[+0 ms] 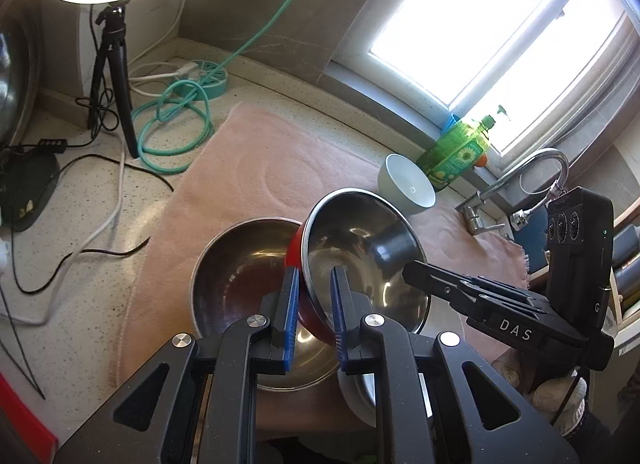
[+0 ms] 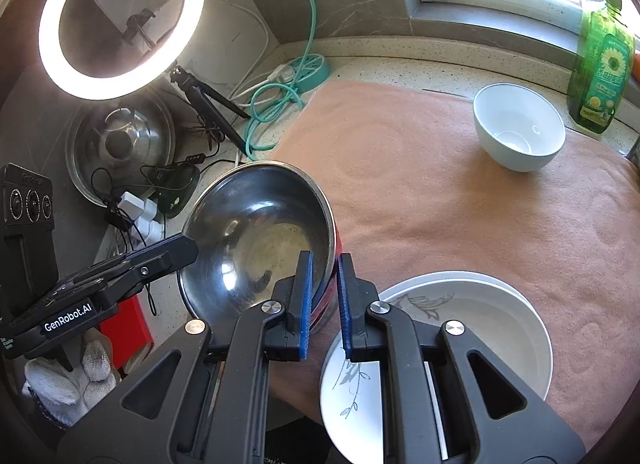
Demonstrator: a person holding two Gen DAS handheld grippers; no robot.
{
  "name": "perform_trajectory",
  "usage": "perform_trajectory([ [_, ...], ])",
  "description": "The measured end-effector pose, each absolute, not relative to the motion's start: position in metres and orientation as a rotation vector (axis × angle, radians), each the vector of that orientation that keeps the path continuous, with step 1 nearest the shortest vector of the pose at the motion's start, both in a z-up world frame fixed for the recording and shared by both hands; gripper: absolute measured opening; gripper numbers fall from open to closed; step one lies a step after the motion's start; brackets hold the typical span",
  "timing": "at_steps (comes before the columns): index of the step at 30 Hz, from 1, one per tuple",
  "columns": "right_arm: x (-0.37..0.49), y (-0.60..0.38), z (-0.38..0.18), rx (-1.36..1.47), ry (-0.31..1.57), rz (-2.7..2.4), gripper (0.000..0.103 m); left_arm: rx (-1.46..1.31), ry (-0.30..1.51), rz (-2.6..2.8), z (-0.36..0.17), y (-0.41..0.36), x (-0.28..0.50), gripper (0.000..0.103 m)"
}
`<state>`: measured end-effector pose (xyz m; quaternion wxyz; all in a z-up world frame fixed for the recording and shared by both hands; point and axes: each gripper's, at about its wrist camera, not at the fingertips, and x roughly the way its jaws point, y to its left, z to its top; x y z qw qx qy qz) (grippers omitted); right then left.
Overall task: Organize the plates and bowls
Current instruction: 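Carry the red-sided bowl over the large steel bowl and lower it inside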
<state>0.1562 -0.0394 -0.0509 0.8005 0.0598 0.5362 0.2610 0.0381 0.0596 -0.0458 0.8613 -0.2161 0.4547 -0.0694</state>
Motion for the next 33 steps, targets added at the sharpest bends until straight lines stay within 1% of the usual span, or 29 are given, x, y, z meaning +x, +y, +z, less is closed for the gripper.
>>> perform_trajectory([
  [11,0.159,-0.002,-0.076,-0.009,1.202,0.57,0.012,-0.437,1.036,-0.097,-0.079,0.08,0.036,0.014],
  [23,0.158,0.014,-0.085,-0.118,1.224,0.562,0.012,-0.422,1.072,-0.089,-0.087,0.084,0.037,0.014],
  [33,0.161,0.016,-0.089,-0.13,1.237,0.551,0.012,-0.416,1.096,-0.085,-0.092,0.083,0.042,0.014],
])
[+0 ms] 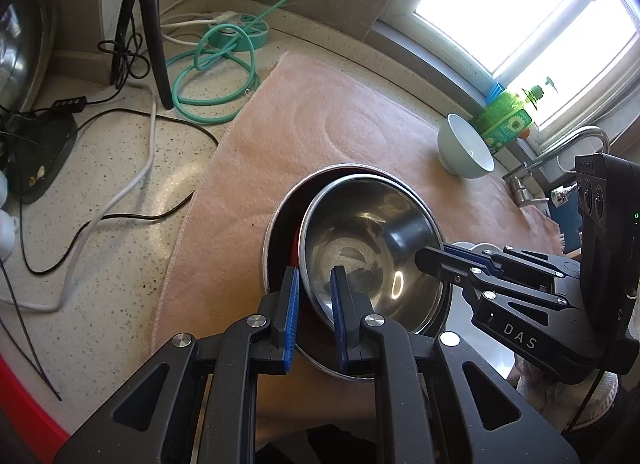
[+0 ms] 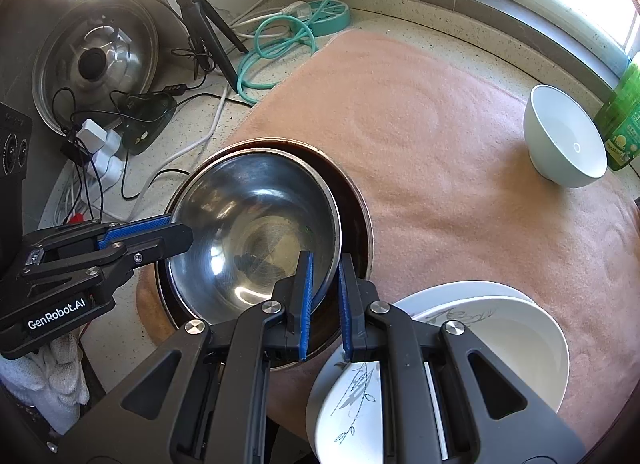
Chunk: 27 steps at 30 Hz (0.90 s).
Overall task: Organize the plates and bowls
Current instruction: 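Carry the red-sided bowl over the large steel bowl and lower it inside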
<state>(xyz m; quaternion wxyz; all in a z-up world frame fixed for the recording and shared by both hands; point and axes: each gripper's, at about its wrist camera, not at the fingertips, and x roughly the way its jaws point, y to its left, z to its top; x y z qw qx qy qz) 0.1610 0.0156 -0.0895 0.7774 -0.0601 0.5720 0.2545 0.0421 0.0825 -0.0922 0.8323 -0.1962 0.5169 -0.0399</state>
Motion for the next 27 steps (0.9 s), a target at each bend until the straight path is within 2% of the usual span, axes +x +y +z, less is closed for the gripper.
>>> perform_trajectory([
  [11,0.1617,0.0167,-0.0923,-0.136,1.24,0.552,0.016,-0.423,1.108,-0.078,-0.0952,0.0822,0.0434,0.014],
  [13,0.1621,0.0168,-0.0927,-0.135,1.241,0.556,0.019,-0.42,1.115,-0.075,-0.0965,0.0815,0.0439,0.014],
  [15,0.1624,0.0179,-0.0927,-0.13,1.24,0.563,0.028,-0.427,1.117,-0.076,-0.0971,0.0817,0.0436,0.014],
  [17,0.1621,0.0192,-0.0922,-0.129,1.236,0.567,0.032,-0.426,1.114,-0.076,-0.0963,0.0817,0.0436,0.014],
  [27,0.1623,0.0172,-0.0846,-0.11,1.206,0.576,0.043,-0.425,1.101,-0.076,-0.0904,0.0843,0.0424,0.014],
])
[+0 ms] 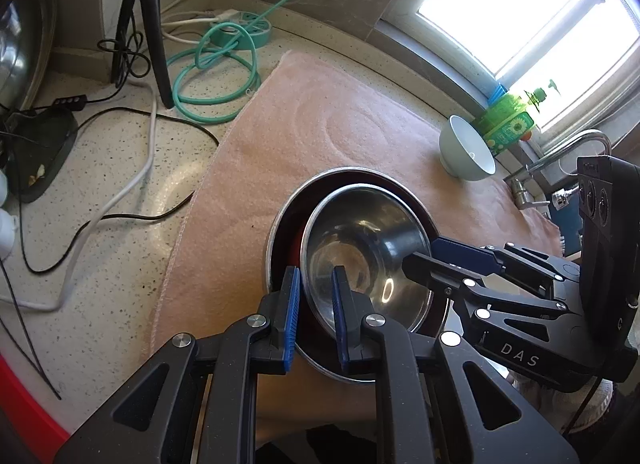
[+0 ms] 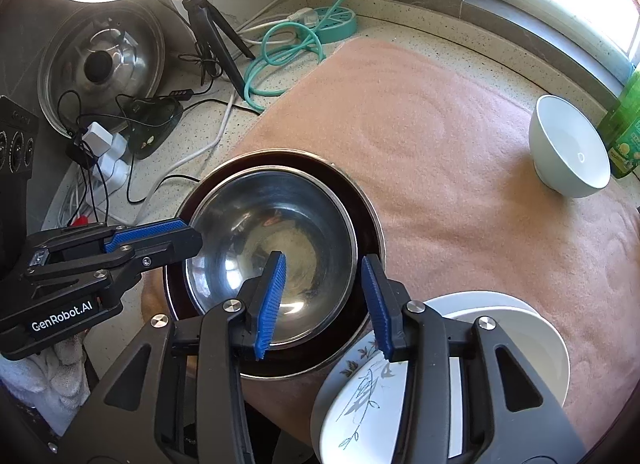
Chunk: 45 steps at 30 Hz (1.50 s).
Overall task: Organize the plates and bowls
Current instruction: 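Carry the red-sided bowl over the large steel bowl and lower it inside, then open both grippers and move them forward to the white ceramic bowl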
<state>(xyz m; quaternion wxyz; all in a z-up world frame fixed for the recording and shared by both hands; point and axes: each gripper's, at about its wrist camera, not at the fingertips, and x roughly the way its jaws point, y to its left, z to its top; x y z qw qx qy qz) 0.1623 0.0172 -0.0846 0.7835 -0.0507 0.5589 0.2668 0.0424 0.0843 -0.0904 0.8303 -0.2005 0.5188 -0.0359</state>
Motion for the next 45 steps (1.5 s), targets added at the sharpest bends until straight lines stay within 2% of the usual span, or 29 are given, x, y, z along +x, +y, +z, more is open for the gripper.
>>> perform_trajectory([
  [5,0.161,0.012,-0.075,-0.079,1.176,0.588,0.053,-0.428,1.088,-0.079,-0.085,0.084,0.043,0.015],
  [10,0.162,0.002,-0.062,-0.028,1.149,0.587,0.055,-0.428,1.071,-0.101,-0.076,0.08,0.043,0.015],
  [13,0.163,-0.009,-0.053,0.006,1.125,0.572,0.066,-0.425,1.059,-0.114,-0.07,0.076,0.046,0.015],
  [15,0.165,-0.018,-0.045,0.021,1.105,0.558,0.072,-0.425,1.052,-0.127,-0.066,0.074,0.049,0.024],
  [18,0.169,-0.034,-0.035,0.039,1.091,0.535,0.073,-0.412,1.04,-0.144,-0.06,0.068,0.055,0.025],
  [20,0.173,-0.047,-0.029,0.051,1.084,0.516,0.079,-0.403,1.035,-0.155,-0.056,0.063,0.06,0.025],
  [22,0.177,-0.062,-0.023,0.068,1.069,0.489,0.083,-0.404,1.032,-0.17,-0.053,0.059,0.065,0.038],
  [24,0.182,-0.077,-0.017,0.08,1.056,0.458,0.084,-0.403,1.018,-0.174,-0.05,0.055,0.071,0.059],
  [26,0.188,-0.094,-0.013,0.099,1.044,0.427,0.09,-0.395,1.009,-0.172,-0.046,0.05,0.079,0.067],
  [37,0.234,-0.183,-0.002,0.248,1.015,0.276,0.092,-0.325,0.999,-0.222,-0.029,0.011,0.133,0.068],
  [45,0.267,-0.217,-0.016,0.271,1.026,0.222,0.092,-0.306,0.992,-0.241,-0.027,-0.016,0.18,0.068],
])
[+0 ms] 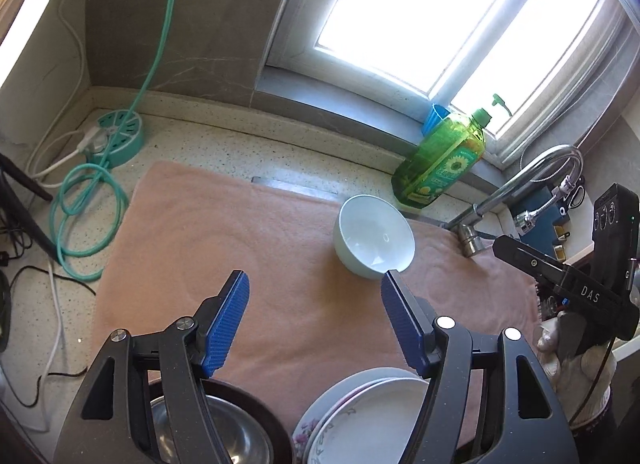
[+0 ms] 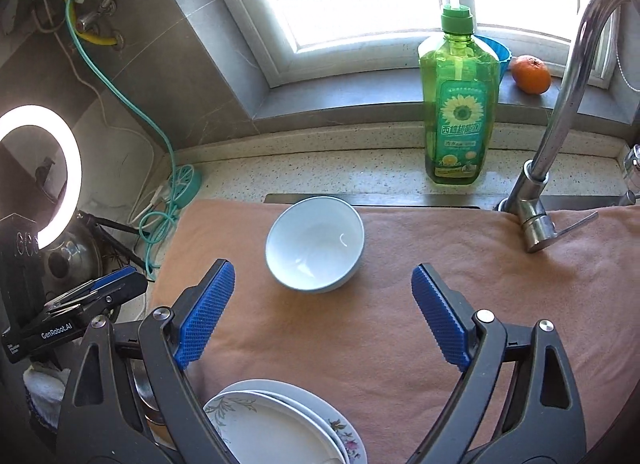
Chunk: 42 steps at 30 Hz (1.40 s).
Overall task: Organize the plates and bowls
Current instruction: 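Open both grippers and move them forward to the white ceramic bowl, then close both grippers on the white ceramic bowl rim and lift it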
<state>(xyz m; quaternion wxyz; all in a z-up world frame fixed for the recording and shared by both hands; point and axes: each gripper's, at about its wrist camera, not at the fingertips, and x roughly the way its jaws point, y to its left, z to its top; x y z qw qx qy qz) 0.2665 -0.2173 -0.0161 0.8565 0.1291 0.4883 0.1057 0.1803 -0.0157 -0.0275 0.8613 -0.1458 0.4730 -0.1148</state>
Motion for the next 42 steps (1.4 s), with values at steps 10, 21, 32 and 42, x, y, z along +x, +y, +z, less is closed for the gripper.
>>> perform_trajectory([
  [10,0.304,-0.22,-0.057,0.317,1.105,0.248,0.092,-0.35,1.089,-0.24,-0.064,-0.049,0.237,0.068],
  [21,0.337,-0.229,-0.109,0.445,1.215,0.245,0.069,-0.384,1.201,-0.234,-0.102,-0.067,0.279,0.048],
  [32,0.344,-0.223,-0.133,0.431,1.277,0.243,0.029,-0.384,1.246,-0.249,-0.121,-0.076,0.294,0.017],
  [42,0.344,-0.218,-0.132,0.415,1.277,0.236,0.011,-0.374,1.254,-0.257,-0.125,-0.078,0.295,0.011],
])
